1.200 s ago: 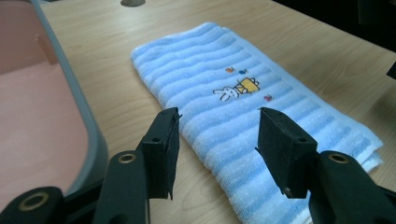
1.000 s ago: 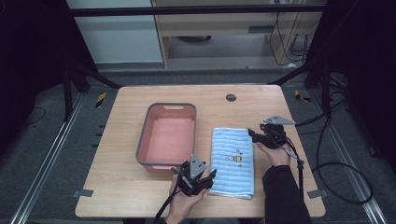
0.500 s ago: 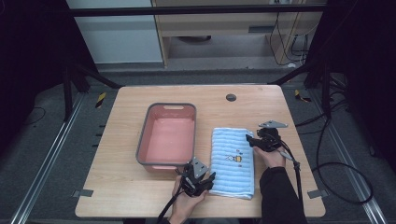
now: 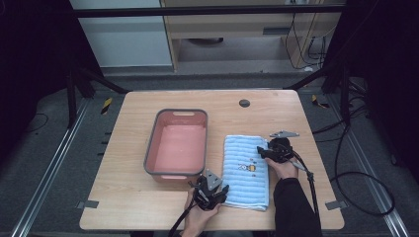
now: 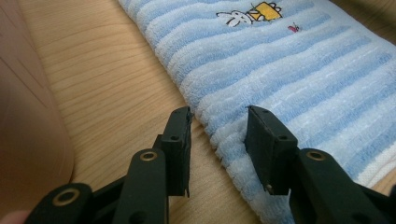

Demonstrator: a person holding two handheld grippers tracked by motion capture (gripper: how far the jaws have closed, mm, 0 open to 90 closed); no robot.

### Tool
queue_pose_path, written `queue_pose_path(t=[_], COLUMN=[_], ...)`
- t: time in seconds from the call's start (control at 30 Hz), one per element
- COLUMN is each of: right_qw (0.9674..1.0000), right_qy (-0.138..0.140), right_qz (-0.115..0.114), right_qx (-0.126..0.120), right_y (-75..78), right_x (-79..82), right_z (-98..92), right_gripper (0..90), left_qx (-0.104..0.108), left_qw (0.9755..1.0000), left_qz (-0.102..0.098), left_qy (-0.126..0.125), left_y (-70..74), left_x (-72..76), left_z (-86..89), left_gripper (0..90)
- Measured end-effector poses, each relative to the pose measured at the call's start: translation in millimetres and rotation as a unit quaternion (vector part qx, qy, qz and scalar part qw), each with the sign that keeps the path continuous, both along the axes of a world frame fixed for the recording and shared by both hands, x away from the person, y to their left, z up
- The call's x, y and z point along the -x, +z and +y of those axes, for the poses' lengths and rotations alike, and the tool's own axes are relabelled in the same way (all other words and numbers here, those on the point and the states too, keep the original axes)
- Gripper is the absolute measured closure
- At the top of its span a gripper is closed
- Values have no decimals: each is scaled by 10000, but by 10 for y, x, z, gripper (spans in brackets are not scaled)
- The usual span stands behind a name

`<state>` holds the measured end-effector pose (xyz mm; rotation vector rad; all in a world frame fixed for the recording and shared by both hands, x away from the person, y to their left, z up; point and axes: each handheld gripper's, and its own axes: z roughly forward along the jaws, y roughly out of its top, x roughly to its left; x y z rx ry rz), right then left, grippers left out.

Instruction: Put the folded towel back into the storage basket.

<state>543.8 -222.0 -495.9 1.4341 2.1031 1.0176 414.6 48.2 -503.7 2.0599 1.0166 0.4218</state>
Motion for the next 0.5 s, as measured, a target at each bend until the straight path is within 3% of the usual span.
queue_pose_path(t=[0.3, 0.5], right_qw=[9999, 9998], right_qy=[-32, 43], right_qz=[118, 131], right_qx=[-83, -155], right_y=[-66, -68], right_x=[-7, 5], right_z=[-12, -10], right_gripper=[527, 653], left_qx=[13, 110], left_qw=[10000, 9999], left_qz=[47, 108], left_qy=[15, 9], left_y=[-18, -21], left_x=[15, 29], left_z=[-25, -43], left_gripper=[656, 766])
